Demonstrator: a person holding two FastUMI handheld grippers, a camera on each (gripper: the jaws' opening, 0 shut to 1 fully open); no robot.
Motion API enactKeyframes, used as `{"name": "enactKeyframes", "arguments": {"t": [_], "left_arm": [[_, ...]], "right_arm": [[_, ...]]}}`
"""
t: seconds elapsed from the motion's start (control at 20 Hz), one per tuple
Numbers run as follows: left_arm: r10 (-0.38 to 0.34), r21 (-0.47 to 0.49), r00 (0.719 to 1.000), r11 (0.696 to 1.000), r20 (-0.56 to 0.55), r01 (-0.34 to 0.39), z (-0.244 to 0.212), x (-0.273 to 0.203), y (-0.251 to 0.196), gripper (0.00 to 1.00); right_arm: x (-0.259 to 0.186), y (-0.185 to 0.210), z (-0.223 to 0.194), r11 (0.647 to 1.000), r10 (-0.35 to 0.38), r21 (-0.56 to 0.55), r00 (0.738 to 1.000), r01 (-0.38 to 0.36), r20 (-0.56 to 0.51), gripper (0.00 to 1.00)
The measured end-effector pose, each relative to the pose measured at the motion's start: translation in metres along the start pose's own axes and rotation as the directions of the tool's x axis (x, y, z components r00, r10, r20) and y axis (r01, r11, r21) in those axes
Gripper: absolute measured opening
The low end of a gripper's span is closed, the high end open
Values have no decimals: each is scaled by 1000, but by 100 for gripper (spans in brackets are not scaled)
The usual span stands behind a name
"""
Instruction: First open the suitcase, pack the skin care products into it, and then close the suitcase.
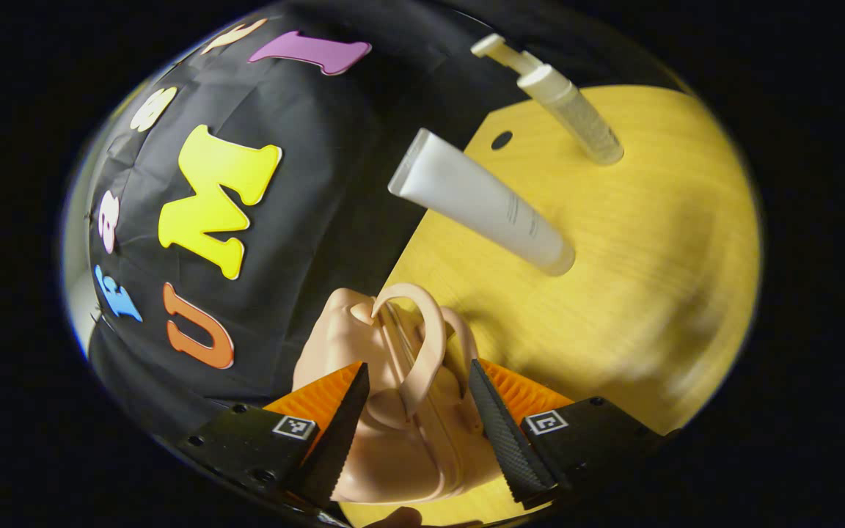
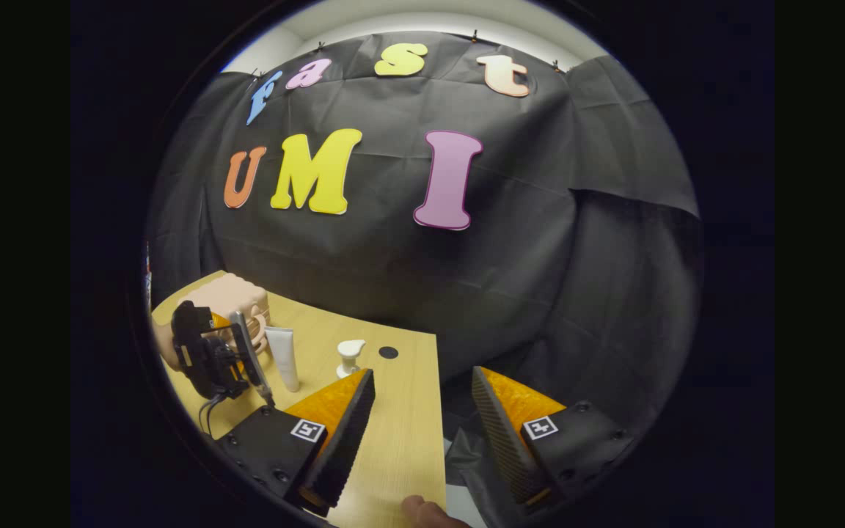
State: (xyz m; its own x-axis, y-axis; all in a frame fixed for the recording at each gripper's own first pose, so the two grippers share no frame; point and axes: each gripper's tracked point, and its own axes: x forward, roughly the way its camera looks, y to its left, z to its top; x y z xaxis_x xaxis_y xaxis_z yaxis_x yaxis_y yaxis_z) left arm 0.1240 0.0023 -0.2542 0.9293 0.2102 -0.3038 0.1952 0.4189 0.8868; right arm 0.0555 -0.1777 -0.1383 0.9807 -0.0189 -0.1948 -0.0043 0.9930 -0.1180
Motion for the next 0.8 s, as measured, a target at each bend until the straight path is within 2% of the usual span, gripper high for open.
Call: {"name": "enactKeyframes", "arguments": {"t": [0.1, 0.25, 0.4, 0.5, 0.8], "left_arm": [[52, 85, 999, 995, 7, -53, 8, 2, 6, 78], [39, 159, 998, 987, -44, -32, -1, 11, 2, 66], [31, 214, 995, 977, -92, -10, -9, 11, 2, 46], [20, 253, 996, 967, -83, 2, -7, 12, 1, 38], [-44, 241, 998, 969, -49, 55, -4, 10, -3, 24]], "right_arm": [[2, -6, -6, 1000, 10, 28, 1000, -9, -13, 80], [4, -9, -14, 999, 3, 48, 999, -1, -32, 79], [0, -4, -16, 999, -8, 47, 999, 9, -40, 79], [-3, 6, -16, 999, -13, 33, 999, 14, -39, 79], [-13, 34, -4, 998, -50, 21, 998, 51, -43, 79]]}}
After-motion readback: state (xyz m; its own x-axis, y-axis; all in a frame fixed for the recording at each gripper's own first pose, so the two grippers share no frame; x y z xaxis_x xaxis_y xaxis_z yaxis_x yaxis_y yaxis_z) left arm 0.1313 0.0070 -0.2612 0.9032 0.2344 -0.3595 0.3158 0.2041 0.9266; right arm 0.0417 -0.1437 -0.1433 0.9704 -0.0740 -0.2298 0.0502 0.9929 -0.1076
